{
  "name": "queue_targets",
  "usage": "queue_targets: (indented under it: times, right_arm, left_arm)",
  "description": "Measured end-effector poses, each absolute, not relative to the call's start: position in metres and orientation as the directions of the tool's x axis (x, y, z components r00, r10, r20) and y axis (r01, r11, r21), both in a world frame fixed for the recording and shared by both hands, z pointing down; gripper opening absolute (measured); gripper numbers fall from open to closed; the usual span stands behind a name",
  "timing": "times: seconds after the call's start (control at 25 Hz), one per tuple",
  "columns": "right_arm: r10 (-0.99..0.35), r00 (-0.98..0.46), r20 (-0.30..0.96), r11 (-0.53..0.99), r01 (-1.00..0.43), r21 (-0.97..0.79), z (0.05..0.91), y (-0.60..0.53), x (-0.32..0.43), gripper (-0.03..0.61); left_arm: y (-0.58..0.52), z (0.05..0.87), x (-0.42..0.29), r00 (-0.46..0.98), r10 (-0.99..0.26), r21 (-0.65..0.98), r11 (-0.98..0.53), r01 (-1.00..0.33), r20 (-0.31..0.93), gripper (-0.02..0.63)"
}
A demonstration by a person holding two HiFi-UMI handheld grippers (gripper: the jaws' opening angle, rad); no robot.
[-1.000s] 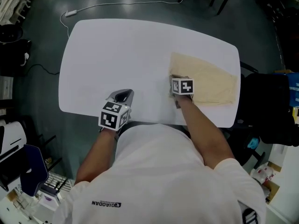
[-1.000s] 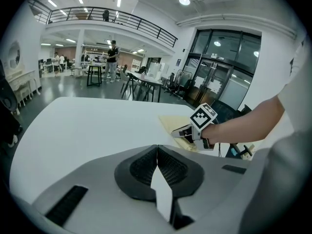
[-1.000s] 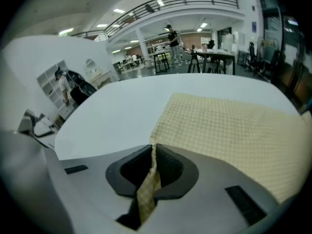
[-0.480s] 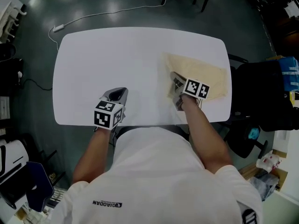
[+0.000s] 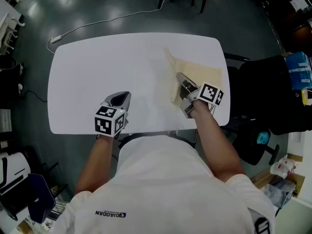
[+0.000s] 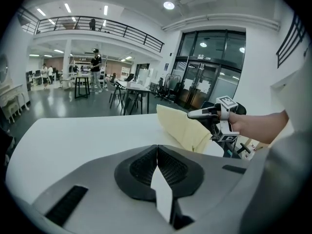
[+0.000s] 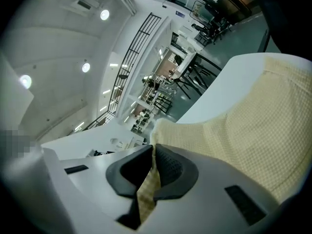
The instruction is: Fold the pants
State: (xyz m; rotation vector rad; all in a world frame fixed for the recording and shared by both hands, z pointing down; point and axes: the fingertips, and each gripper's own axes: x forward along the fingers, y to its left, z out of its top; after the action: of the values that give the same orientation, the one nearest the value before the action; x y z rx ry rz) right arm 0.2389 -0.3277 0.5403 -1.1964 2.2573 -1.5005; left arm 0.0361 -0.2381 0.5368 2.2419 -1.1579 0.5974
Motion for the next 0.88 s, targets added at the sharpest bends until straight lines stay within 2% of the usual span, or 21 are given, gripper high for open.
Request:
queue_targets:
  times: [0.6,0.88]
  right_arm:
    - [-0.771,-0.632,0.079,0.196,-0.354,-0.914,0.51,-0.317,0.371,0.04]
    - [-0.781,-0.623,0.054,0.208,-0.341,-0.917,0.512,-0.319,0.43,0.04]
  left_arm:
    - [-0.234,0.524,0.164,0.551,-0.534,0.174,-0.598,-0.782,0.641,0.028]
    - [-0.236,0.524,0.211,0.546,-0.534,0.153,-0.609,-0.778,0.646,0.028]
